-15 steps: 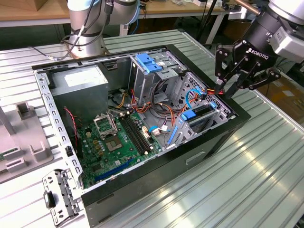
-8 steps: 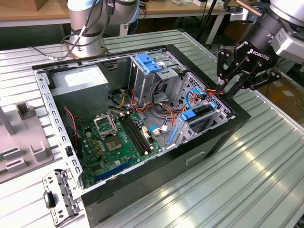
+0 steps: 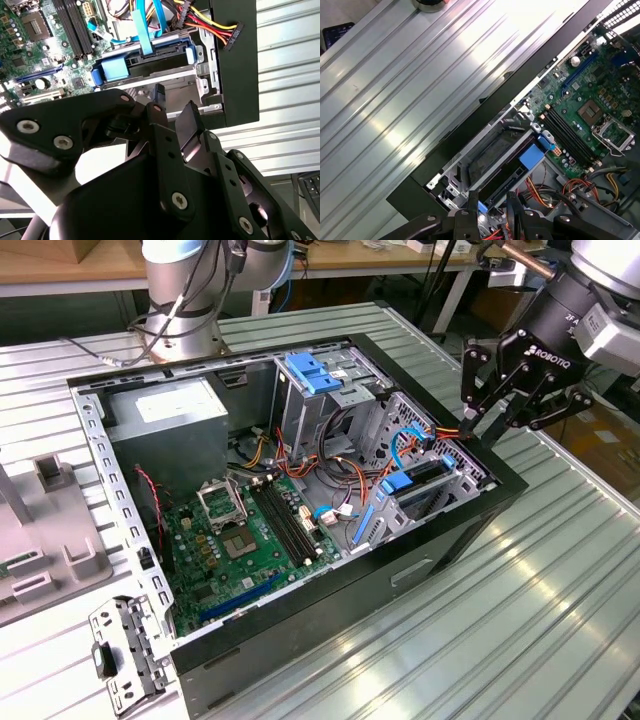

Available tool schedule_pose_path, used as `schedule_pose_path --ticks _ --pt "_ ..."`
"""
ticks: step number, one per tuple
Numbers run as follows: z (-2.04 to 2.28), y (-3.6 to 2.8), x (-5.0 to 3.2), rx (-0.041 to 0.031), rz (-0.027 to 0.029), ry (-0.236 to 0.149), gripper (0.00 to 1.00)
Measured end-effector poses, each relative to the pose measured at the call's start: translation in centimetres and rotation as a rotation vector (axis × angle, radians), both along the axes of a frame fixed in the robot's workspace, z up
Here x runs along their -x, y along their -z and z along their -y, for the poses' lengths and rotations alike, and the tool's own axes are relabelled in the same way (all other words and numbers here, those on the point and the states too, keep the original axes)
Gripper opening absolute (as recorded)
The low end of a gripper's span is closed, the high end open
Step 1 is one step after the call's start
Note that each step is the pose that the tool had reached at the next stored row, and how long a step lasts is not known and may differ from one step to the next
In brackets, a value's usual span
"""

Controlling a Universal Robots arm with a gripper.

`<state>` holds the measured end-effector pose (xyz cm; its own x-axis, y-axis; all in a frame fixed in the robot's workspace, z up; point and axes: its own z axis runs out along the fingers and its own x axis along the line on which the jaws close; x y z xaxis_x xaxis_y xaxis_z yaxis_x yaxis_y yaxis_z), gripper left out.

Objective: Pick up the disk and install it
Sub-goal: 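Insert the first disk wire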

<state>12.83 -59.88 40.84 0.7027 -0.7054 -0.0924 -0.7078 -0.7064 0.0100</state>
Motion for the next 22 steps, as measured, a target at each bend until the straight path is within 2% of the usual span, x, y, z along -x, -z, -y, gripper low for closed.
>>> schedule_pose_path --ticks 22 --pt "0.0 1.12 -2.91 0.0004 0.0 0.0 0.36"
